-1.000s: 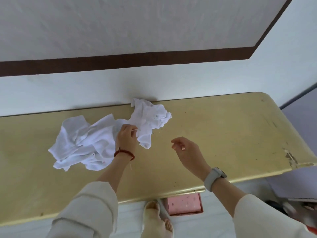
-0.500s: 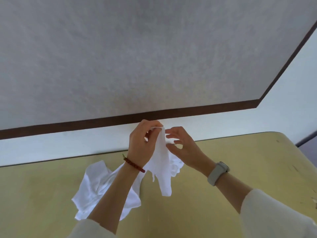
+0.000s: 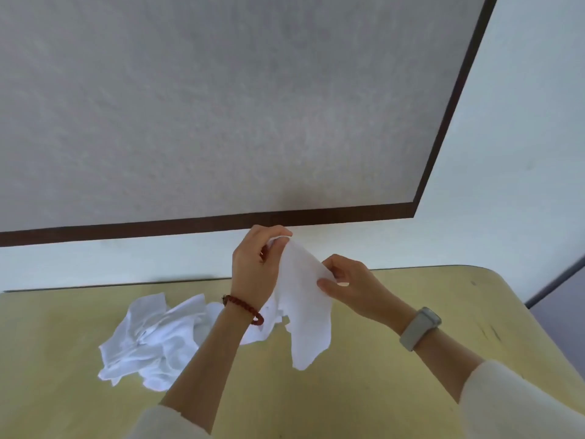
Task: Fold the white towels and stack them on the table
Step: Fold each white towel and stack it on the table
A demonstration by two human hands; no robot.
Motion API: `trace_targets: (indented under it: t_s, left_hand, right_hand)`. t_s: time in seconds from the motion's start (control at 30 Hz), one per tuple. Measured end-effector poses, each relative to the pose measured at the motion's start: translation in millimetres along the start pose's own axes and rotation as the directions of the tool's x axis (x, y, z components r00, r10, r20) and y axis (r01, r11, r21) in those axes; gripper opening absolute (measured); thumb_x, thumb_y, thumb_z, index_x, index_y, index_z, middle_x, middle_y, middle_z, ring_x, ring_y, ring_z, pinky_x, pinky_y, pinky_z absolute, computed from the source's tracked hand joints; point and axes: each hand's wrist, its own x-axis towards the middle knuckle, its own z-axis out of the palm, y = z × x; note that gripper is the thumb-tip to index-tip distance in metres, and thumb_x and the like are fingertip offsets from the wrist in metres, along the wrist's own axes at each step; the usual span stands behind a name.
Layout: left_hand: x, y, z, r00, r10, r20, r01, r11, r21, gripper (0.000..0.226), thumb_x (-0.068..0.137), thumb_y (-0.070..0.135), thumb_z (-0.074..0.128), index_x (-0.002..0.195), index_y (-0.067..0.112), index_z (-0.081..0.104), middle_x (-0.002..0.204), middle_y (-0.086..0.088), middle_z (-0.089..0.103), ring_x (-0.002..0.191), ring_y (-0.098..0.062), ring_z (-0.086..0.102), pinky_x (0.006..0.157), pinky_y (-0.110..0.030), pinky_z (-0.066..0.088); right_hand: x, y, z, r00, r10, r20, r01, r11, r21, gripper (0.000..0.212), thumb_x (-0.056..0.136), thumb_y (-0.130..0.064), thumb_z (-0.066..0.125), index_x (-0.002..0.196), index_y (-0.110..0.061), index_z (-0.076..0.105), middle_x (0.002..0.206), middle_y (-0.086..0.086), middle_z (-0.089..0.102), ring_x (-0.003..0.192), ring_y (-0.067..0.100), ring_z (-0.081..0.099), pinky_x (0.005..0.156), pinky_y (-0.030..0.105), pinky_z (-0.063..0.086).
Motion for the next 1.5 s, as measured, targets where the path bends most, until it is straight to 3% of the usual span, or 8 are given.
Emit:
trace_targets:
  t_s: [0.1, 0.2, 0.37, 0.6, 0.9, 1.07, 1.27, 1.5]
  left_hand:
    - [-19.3, 36.3, 37.0, 0.994, -0.079, -0.073, 0.080, 0.997, 0.011, 0.016, 0.086, 0.010, 0.056, 0.084, 0.023, 0.065, 0.082, 0.020, 0.058, 0.062, -0.002, 0.050, 0.061, -0.006, 0.038]
    - [-31.2, 57.3, 74.4, 0.981, -0.165, -0.101, 0.169, 0.985, 0.032, 0.014, 0.087, 0.010, 0.058, 0.088, 0.020, 0.068, 0.082, 0.021, 0.058, 0.051, -0.002, 0.047, 0.059, -0.009, 0.039]
    - [-29.9, 74.8, 126.2, 0.950, -0.306, -0.057, 0.304, 0.952, -0.034, 0.018, 0.088, 0.010, 0.057, 0.083, 0.025, 0.065, 0.082, 0.009, 0.063, 0.055, -0.008, 0.059, 0.061, -0.026, 0.052]
    - [-16.3, 95.4, 150.6, 0.963, -0.265, -0.050, 0.261, 0.963, -0.074, 0.010, 0.089, 0.009, 0.055, 0.087, 0.013, 0.064, 0.082, 0.002, 0.061, 0.071, -0.009, 0.061, 0.057, -0.014, 0.052]
    - [-132.6, 36.3, 162.6, 0.902, -0.407, 0.145, 0.409, 0.912, 0.020, 0.009, 0.085, 0.005, 0.061, 0.086, 0.013, 0.066, 0.083, 0.002, 0.064, 0.069, 0.000, 0.060, 0.068, -0.024, 0.055]
    - [-218.3, -3.3, 173.4, 0.822, -0.494, 0.283, 0.440, 0.867, 0.235, 0.008, 0.084, 0.002, 0.061, 0.088, 0.001, 0.068, 0.091, -0.008, 0.068, 0.079, -0.015, 0.058, 0.071, -0.009, 0.040]
    - [-272.4, -29.8, 167.9, 0.614, -0.632, 0.473, 0.465, 0.774, 0.431, 0.011, 0.087, 0.014, 0.059, 0.091, 0.008, 0.067, 0.089, -0.002, 0.067, 0.082, -0.011, 0.054, 0.074, -0.018, 0.037]
    - [-230.1, -32.6, 190.0, 0.660, -0.663, 0.353, 0.591, 0.748, 0.300, 0.005, 0.084, 0.017, 0.064, 0.083, 0.013, 0.066, 0.068, 0.009, 0.057, 0.062, -0.005, 0.047, 0.058, -0.008, 0.037]
  right_hand:
    - [-35.9, 32.7, -45.7, 0.997, 0.066, 0.049, -0.059, 0.989, -0.136, 0.018, 0.087, -0.020, 0.055, 0.079, -0.004, 0.058, 0.079, 0.014, 0.061, 0.078, 0.032, 0.056, 0.073, 0.041, 0.047]
    - [-62.7, 64.1, -94.9, 0.992, 0.125, -0.016, -0.125, 0.959, -0.256, 0.022, 0.089, -0.020, 0.054, 0.069, -0.009, 0.053, 0.063, 0.001, 0.050, 0.062, 0.019, 0.044, 0.057, 0.025, 0.035]
    - [-84.7, 101.2, -169.5, 0.947, 0.155, -0.282, -0.265, 0.871, -0.413, 0.019, 0.091, -0.023, 0.050, 0.096, -0.011, 0.064, 0.089, 0.006, 0.066, 0.085, 0.026, 0.058, 0.072, 0.035, 0.045]
    - [-83.1, 103.7, -227.7, 0.859, -0.048, -0.510, -0.210, 0.876, -0.435, 0.016, 0.089, -0.016, 0.052, 0.093, -0.008, 0.064, 0.094, 0.009, 0.063, 0.091, 0.028, 0.056, 0.076, 0.034, 0.042]
    - [-169.9, 175.2, -181.3, 0.918, -0.122, -0.378, -0.133, 0.803, -0.581, 0.007, 0.078, 0.000, 0.066, 0.083, -0.005, 0.065, 0.086, 0.009, 0.063, 0.081, 0.031, 0.057, 0.066, 0.041, 0.049]
    - [-233.3, 241.5, -121.0, 0.966, 0.087, -0.242, -0.214, 0.794, -0.569, 0.009, 0.075, 0.002, 0.067, 0.079, -0.007, 0.066, 0.082, 0.008, 0.066, 0.080, 0.032, 0.062, 0.067, 0.036, 0.047]
    - [-280.5, 271.8, -84.6, 0.922, 0.349, -0.165, -0.382, 0.761, -0.525, 0.013, 0.087, -0.006, 0.057, 0.094, -0.004, 0.068, 0.097, 0.009, 0.067, 0.099, 0.028, 0.058, 0.082, 0.025, 0.035]
    - [-244.6, 264.3, -101.3, 0.860, 0.403, -0.314, -0.486, 0.836, -0.255, 0.020, 0.088, 0.001, 0.052, 0.102, 0.002, 0.066, 0.100, 0.016, 0.068, 0.086, 0.026, 0.061, 0.074, 0.009, 0.032]
